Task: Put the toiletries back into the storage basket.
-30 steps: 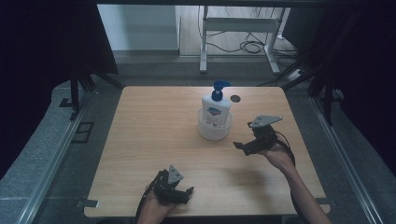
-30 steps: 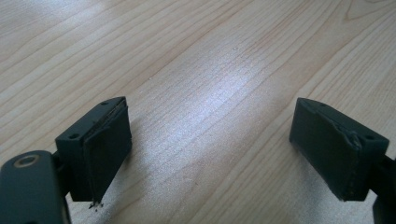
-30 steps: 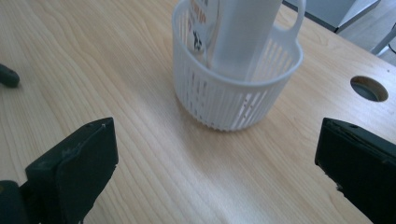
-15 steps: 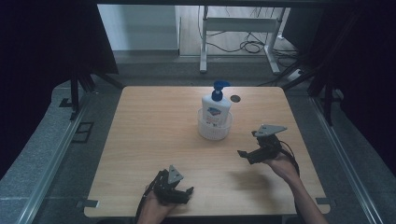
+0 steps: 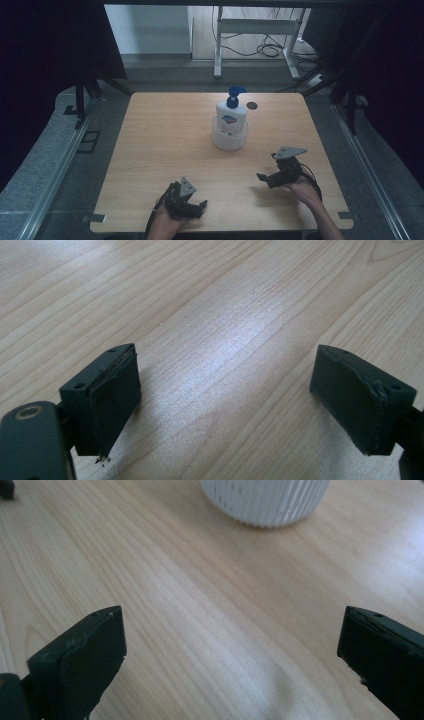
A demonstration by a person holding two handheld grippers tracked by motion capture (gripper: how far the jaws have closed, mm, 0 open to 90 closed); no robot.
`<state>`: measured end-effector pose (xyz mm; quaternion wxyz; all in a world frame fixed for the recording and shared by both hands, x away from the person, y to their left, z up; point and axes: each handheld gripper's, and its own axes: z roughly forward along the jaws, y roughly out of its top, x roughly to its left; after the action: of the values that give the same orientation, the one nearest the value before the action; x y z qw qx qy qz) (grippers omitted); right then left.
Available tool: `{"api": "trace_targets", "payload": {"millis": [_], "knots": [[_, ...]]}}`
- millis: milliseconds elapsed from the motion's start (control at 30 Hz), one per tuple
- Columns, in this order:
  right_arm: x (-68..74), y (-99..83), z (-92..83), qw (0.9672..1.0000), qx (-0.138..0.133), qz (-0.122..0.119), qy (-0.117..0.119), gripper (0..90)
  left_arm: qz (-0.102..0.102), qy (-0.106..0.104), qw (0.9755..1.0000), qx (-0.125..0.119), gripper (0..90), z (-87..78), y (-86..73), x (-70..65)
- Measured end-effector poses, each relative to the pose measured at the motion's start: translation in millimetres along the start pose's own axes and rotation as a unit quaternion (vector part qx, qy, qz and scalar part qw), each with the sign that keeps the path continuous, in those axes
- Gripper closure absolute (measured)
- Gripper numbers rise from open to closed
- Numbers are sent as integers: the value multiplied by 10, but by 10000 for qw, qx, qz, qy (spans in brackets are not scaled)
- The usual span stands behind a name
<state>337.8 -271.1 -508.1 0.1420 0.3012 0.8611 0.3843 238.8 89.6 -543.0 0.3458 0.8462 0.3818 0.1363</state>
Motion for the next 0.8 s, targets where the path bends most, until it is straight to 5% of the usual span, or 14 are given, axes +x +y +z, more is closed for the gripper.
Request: {"api": "trace_targets", "payload": {"millis": [800], "knots": [[118,-331,161,9993,358,36,60,0,-6,6,10000,4,124,0,0,-5]]}}
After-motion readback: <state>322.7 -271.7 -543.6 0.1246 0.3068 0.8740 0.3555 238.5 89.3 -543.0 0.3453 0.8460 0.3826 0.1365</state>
